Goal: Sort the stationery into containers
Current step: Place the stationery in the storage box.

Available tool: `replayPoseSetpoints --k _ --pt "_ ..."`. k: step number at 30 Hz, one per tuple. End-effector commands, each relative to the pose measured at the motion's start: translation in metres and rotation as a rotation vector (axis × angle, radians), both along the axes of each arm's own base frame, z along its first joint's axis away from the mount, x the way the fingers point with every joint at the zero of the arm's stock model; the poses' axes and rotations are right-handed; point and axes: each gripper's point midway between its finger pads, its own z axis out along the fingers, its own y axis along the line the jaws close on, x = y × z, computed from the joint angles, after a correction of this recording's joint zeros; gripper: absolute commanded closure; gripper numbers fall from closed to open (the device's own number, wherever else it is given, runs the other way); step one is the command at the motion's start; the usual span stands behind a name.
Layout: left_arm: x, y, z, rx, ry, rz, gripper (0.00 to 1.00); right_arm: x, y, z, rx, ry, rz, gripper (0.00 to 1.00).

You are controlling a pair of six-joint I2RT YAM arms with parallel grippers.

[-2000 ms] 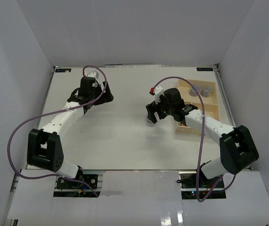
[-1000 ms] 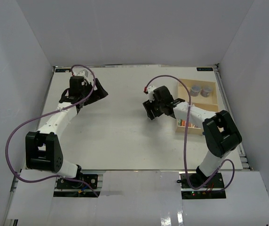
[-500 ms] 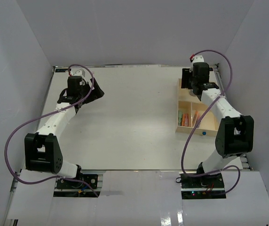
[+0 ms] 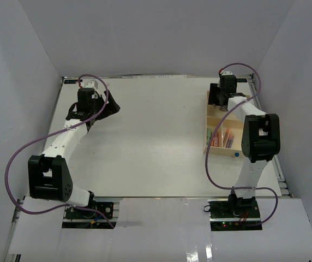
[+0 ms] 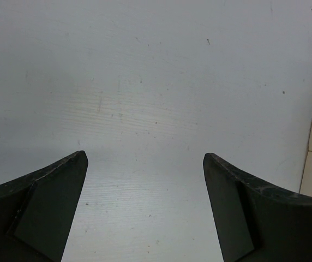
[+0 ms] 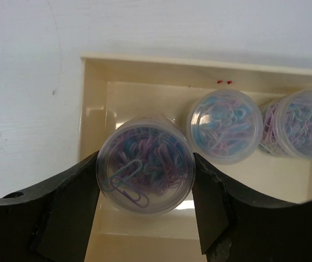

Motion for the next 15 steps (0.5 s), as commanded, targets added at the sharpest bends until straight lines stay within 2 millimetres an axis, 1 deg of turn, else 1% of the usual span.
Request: replayPoseSetpoints --k 1,2,4,5,6,9,10,12,13,14,15 --pt "-0.002 0.003 0.023 0.003 -0.060 0.003 0.02 0.038 0.000 0.049 0.027 -0.167 -0.022 0.41" --pt "-0.002 0.004 0.023 0.003 -0.059 0.005 0.02 0.040 0.001 0.048 0.027 -0.165 -0.019 0.39" --pt "-0.002 0.004 0.023 0.003 -0.059 0.005 0.02 0.043 0.000 0.041 0.027 -0.153 -0.021 0.33" --pt "-0.002 0.004 0.023 0.003 -0.059 0.005 0.02 0.044 0.000 0.042 0.029 -0.156 -0.020 0.29" --pt "-0.002 0.004 0.024 0.002 -0.062 0.005 0.02 0.045 0.000 0.040 0.032 -0.151 -0.019 0.23" --pt "-0.002 0.004 0.026 0.002 -0.069 0.005 0.02 0.046 -0.001 0.039 0.034 -0.146 -0.016 0.13" --pt "-0.002 0.005 0.027 0.003 -0.071 0.009 0.02 0.045 -0.002 0.037 0.032 -0.137 -0.019 0.12" --pt "-0.003 0.005 0.027 0.001 -0.069 0.009 0.02 0.044 -0.003 0.046 0.025 -0.149 -0.013 0.07" --pt "-0.003 0.004 0.028 0.001 -0.073 0.007 0.02 0.043 -0.002 0.050 0.025 -0.155 -0.011 0.06" --pt "-0.003 0.005 0.028 0.000 -0.074 0.006 0.02 0.039 -0.003 0.061 0.023 -0.167 -0.008 0.05" --pt "-0.003 0.004 0.029 -0.004 -0.077 0.004 0.02 0.036 -0.003 0.068 0.022 -0.174 -0.007 0.05"
